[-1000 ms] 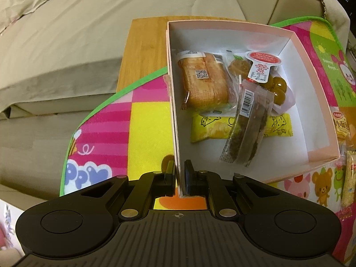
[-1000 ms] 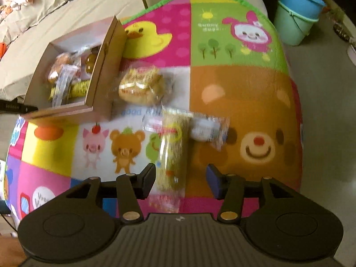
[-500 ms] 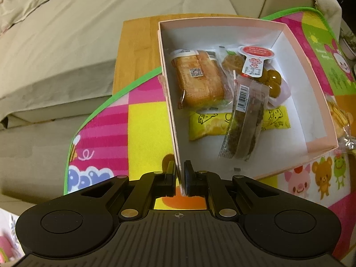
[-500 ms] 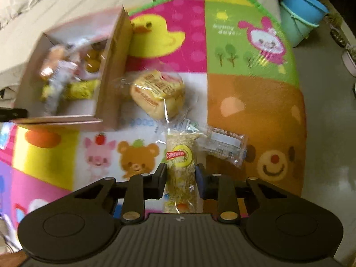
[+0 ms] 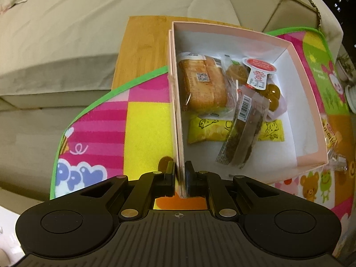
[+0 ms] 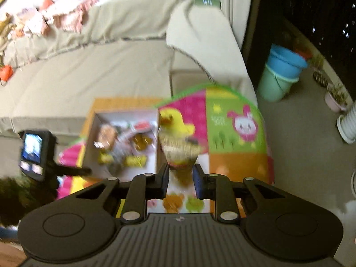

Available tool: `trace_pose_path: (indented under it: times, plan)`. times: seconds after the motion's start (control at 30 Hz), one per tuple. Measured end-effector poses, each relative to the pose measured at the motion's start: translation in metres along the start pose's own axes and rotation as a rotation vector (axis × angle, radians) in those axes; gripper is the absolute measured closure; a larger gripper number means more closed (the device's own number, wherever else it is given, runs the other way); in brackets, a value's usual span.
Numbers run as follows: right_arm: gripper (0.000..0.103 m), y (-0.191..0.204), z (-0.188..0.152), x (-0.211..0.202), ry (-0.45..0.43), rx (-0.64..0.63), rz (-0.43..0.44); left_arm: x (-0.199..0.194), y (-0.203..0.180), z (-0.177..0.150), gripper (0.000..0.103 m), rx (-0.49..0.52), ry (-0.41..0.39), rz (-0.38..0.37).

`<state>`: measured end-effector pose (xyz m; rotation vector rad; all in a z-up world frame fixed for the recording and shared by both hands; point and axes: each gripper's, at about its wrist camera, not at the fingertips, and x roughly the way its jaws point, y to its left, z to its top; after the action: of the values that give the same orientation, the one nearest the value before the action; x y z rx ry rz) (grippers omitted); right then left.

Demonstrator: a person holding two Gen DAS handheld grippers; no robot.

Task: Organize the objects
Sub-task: 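Lift the oat bar packet with the right tool toward the box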

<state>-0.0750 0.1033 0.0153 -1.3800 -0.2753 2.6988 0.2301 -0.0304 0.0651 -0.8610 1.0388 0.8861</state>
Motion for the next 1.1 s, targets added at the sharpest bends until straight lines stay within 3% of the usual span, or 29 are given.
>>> trace_pose_path:
  times: [0.17,0.37,0.43,0.5,0.57,0.87,1.1]
  plan:
    - [0.090,0.015,0.018,-0.011,-0.008,0.050,0.043,0.000,0.002,0.000,0.091,0.036,-0.002,-0.025]
    - [0.090,0.010,0.011,-0.013,0.005,0.092,-0.018,0.000,0.006,-0.003,0.091,0.044,-0.011,-0.039]
    - [0.084,0.007,0.003,-0.008,0.021,0.105,-0.037,0.001,0.005,-0.003,0.091,0.047,-0.012,-0.034]
    - [0.067,0.005,-0.005,0.004,0.049,0.107,-0.037,0.000,0.004,-0.003,0.091,0.060,-0.015,-0.029]
    - [0.060,0.005,-0.014,0.022,0.084,0.102,-0.028,0.000,0.003,-0.003,0.091,0.074,-0.017,-0.028]
    - [0.060,0.007,-0.054,0.168,0.300,0.074,0.018,-0.001,0.001,-0.002,0.093,0.035,0.007,-0.007]
    - [0.063,0.012,-0.069,0.241,0.356,0.024,0.073,0.002,-0.004,-0.002,0.093,0.031,0.012,0.023]
